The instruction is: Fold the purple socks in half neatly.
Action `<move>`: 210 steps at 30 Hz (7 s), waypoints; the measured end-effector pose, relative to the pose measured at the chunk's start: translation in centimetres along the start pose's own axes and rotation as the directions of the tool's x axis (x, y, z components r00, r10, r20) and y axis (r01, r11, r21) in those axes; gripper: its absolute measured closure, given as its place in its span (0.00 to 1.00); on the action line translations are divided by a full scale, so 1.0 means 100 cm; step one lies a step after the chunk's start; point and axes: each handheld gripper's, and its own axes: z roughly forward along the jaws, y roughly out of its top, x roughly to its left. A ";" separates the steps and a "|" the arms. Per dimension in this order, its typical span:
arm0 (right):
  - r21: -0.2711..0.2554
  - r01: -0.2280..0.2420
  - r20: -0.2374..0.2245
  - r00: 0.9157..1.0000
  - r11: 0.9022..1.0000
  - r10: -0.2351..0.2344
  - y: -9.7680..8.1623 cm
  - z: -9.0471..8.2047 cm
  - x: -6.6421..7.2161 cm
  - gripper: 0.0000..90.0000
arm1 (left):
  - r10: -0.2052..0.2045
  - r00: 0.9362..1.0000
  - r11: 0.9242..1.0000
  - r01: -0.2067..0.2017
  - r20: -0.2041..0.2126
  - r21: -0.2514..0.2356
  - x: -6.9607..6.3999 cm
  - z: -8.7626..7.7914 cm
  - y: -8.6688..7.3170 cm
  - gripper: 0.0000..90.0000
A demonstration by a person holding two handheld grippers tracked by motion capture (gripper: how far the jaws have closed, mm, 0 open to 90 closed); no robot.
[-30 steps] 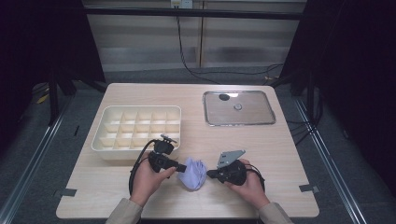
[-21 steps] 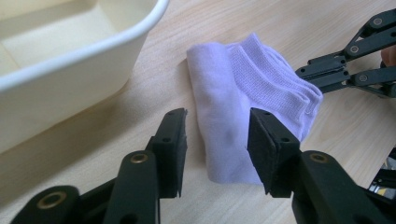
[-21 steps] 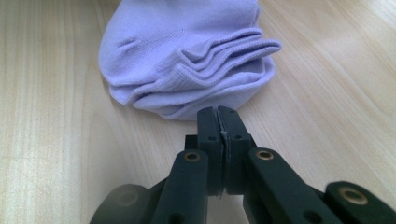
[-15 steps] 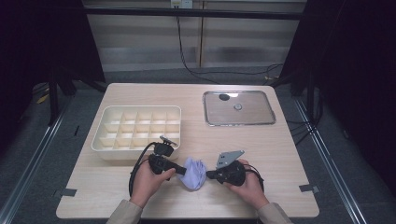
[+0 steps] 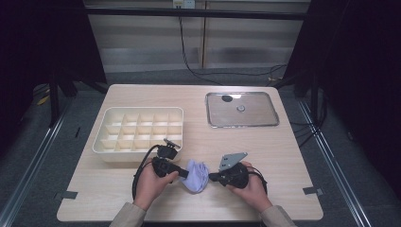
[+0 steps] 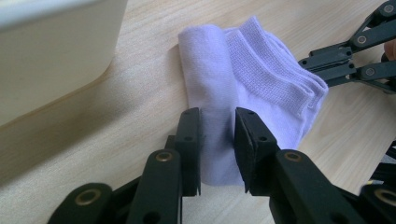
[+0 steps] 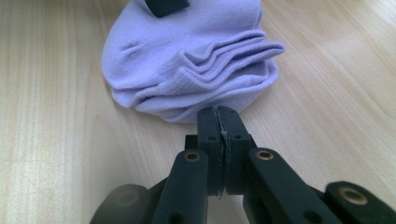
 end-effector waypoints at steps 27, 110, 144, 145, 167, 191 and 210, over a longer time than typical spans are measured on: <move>0.000 0.005 -0.010 1.000 1.000 -0.005 0.002 0.000 0.002 0.99 | 0.004 0.998 1.000 -0.004 0.055 0.011 -0.013 -0.008 0.006 0.92; -0.027 -0.026 -0.056 0.998 0.999 0.025 0.010 0.003 0.009 0.99 | 0.055 0.994 0.998 -0.059 0.090 0.038 -0.039 -0.006 0.018 0.93; -0.036 -0.053 -0.004 0.999 0.998 0.053 0.003 -0.012 -0.001 0.99 | 0.100 0.994 0.994 -0.101 0.038 0.035 -0.046 0.021 0.012 0.87; -0.039 -0.048 0.000 0.999 0.998 0.048 0.003 -0.012 -0.002 0.99 | 0.101 0.994 0.994 -0.103 0.039 0.031 -0.046 0.022 0.012 0.87; -0.080 -0.070 0.009 0.997 0.994 0.071 0.013 -0.023 -0.009 0.99 | 0.133 0.991 0.991 -0.133 0.016 -0.018 -0.048 0.025 0.004 0.86; -0.031 -0.071 -0.022 0.997 0.997 0.070 0.042 0.015 -0.012 1.00 | 0.113 0.993 0.991 -0.110 0.037 -0.071 -0.044 0.023 -0.006 0.86; -0.031 -0.092 -0.039 0.995 0.995 0.091 0.037 0.020 -0.014 1.00 | 0.079 0.992 0.995 -0.073 0.097 -0.060 -0.042 0.014 -0.005 0.76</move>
